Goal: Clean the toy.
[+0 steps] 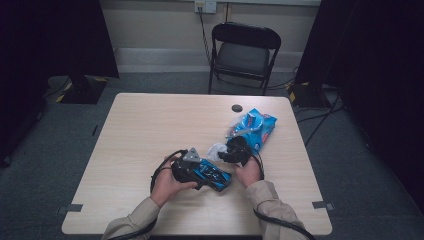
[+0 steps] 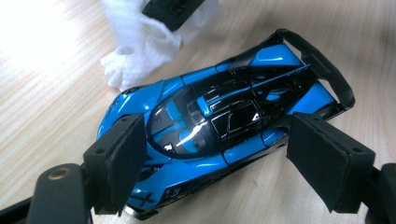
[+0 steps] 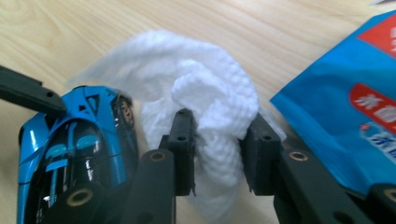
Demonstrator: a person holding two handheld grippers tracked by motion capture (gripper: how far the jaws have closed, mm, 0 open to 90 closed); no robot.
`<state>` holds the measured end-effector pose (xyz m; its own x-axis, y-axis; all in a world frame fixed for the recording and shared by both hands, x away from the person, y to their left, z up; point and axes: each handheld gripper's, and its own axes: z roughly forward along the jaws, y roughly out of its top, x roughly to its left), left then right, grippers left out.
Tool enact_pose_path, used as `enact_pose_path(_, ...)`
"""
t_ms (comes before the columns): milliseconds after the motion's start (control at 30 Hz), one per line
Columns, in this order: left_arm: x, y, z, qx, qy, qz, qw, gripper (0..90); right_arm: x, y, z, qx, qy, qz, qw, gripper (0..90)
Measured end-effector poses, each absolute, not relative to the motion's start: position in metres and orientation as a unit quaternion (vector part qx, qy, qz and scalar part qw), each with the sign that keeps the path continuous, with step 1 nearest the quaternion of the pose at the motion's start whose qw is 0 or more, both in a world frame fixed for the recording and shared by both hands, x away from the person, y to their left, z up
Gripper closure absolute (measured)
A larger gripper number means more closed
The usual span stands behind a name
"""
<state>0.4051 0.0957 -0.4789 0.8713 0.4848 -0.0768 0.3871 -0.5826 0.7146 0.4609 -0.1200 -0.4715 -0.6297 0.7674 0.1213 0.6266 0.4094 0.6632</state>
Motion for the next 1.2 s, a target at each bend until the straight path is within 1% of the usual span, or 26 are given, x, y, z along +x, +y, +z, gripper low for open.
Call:
enact_pose_path(300, 0.405, 0.094, -0.478, 0.887, 0.248, 0.061, 0.385, 19.7, 0.455, -0.129, -0.467, 0.418, 0.831, 0.356, 0.093, 53.6)
enact_pose_path(367, 0.405, 0.094, -0.478, 0.884, 0.250, 0.066, 0.390, 19.7, 0.454, -0.130, -0.465, 0.417, 0.831, 0.358, 0.088, 52.9)
enact_pose_path(467, 0.407, 0.093, -0.478, 0.882, 0.251, 0.066, 0.394, 19.9, 0.454, -0.129, -0.463, 0.413, 0.831, 0.362, 0.092, 48.5)
enact_pose_path(600, 0.408, 0.093, -0.479, 0.883, 0.250, 0.063, 0.392, 19.9, 0.456, -0.128, -0.459, 0.415, 0.826, 0.368, 0.104, 46.5)
enact_pose_path(700, 0.409, 0.092, -0.478, 0.883, 0.251, 0.061, 0.391, 19.7, 0.459, -0.125, -0.457, 0.414, 0.824, 0.373, 0.101, 46.7)
enact_pose_path(800, 0.410, 0.092, -0.478, 0.883, 0.250, 0.060, 0.392, 19.7, 0.463, -0.119, -0.459, 0.408, 0.831, 0.367, 0.093, 52.9)
enact_pose_path(900, 0.410, 0.092, -0.478, 0.884, 0.248, 0.061, 0.392, 20.1, 0.465, -0.114, -0.467, 0.410, 0.835, 0.357, 0.082, 56.7)
enact_pose_path(1000, 0.409, 0.092, -0.479, 0.883, 0.249, 0.065, 0.393, 20.3, 0.466, -0.109, -0.479, 0.408, 0.844, 0.340, 0.072, 56.6)
enact_pose_path(1100, 0.409, 0.092, -0.479, 0.884, 0.246, 0.066, 0.393, 20.5, 0.465, -0.107, -0.484, 0.401, 0.851, 0.329, 0.078, 58.0)
enact_pose_path(1167, 0.408, 0.092, -0.479, 0.884, 0.245, 0.069, 0.392, 20.4, 0.465, -0.105, -0.484, 0.392, 0.857, 0.326, 0.081, 63.7)
enact_pose_path(1200, 0.408, 0.092, -0.479, 0.884, 0.244, 0.071, 0.393, 20.4, 0.464, -0.104, -0.485, 0.390, 0.858, 0.323, 0.083, 68.7)
